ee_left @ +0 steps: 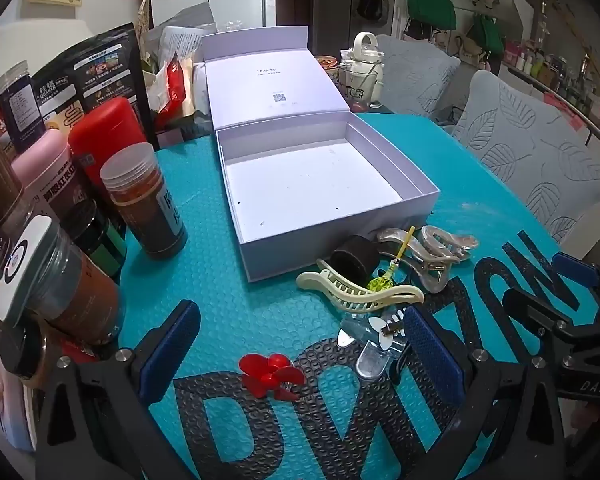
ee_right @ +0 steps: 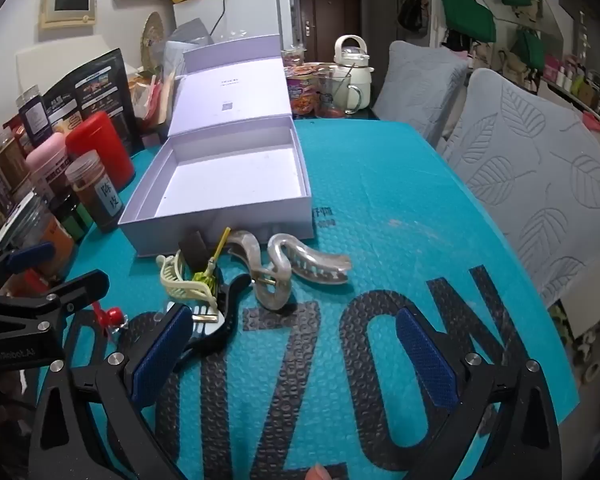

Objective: Organize rigid objects

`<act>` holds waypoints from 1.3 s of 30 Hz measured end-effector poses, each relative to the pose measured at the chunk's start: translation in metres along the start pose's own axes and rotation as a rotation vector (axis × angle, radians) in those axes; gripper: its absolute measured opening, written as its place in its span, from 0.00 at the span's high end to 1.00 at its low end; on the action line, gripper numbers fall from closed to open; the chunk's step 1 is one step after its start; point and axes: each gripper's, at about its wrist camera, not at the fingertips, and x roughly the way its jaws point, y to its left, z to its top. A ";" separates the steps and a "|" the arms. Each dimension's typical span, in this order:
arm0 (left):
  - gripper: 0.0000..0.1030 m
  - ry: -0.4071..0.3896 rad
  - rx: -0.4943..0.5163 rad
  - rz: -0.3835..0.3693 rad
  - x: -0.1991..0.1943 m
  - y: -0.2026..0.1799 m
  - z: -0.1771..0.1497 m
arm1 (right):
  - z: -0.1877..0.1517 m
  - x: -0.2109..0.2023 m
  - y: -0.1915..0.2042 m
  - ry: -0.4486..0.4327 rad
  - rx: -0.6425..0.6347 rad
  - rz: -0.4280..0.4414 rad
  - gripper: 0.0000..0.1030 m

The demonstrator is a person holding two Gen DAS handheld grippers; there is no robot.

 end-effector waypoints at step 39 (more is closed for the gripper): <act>0.00 -0.002 0.003 -0.018 -0.008 0.001 0.002 | 0.002 -0.003 -0.001 -0.007 -0.008 -0.002 0.00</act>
